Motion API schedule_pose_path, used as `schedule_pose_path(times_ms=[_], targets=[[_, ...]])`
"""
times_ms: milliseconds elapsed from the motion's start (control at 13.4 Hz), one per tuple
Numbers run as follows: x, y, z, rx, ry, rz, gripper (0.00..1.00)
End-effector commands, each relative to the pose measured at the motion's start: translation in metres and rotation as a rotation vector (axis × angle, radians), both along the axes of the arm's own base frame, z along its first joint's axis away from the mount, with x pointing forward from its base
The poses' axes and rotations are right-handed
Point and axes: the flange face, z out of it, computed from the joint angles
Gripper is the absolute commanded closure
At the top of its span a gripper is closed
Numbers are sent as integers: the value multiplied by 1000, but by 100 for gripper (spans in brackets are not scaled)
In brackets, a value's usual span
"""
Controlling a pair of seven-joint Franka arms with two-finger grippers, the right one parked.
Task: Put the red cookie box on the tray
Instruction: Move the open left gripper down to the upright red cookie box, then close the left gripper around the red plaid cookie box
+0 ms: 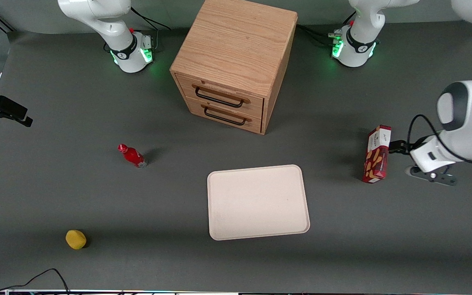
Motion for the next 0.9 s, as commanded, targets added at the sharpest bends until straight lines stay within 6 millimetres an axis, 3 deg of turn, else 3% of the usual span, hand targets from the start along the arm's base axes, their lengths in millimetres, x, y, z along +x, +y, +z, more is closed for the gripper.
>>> schedule_pose_path(times_ms=[0, 224, 299, 373, 821], targets=[[-42, 0, -49, 2, -53, -40, 0], [-68, -3, -97, 2, -143, -48, 0], [-72, -4, -109, -3, -158, -30, 43], [-72, -2, -111, -10, -161, -10, 99], [-60, -1, -97, -34, -179, 34, 100]])
